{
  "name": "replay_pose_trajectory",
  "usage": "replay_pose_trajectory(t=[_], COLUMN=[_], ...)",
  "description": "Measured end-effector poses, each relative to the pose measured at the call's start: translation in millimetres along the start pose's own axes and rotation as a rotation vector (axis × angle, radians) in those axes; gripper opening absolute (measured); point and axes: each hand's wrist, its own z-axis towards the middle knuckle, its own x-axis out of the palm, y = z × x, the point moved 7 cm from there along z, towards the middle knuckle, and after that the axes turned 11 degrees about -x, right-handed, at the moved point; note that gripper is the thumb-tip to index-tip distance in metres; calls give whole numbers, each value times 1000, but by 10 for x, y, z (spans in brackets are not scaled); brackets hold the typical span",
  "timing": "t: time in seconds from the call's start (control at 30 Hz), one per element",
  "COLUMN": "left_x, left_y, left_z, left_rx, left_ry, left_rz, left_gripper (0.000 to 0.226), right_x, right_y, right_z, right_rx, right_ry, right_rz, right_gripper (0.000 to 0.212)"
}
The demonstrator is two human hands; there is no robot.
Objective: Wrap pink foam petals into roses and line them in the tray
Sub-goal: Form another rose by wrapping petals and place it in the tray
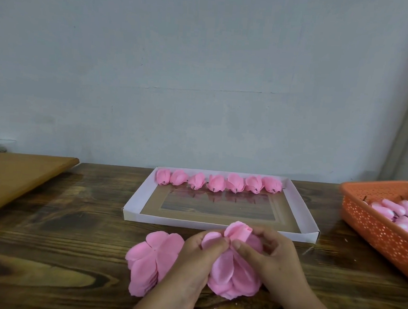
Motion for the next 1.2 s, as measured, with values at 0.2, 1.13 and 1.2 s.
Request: replay_pose_trajectory(t=[0.2,1.13,1.2], left_x=[3,30,45], left_y=[32,-54,-61], left_z=[31,-22,-35], left_rx=[-27,108,117], left_ry=[19,-102,-92], left_rz=[-8,31,42], left_gripper=[20,22,23], right_x=[-15,66,55], right_y=[22,37,2], right_z=[10,-14,-18], right_rx=[-42,-60,-44], right_ry=[-30,57,47], right_rz=[60,65,51], right_gripper=[26,23,28])
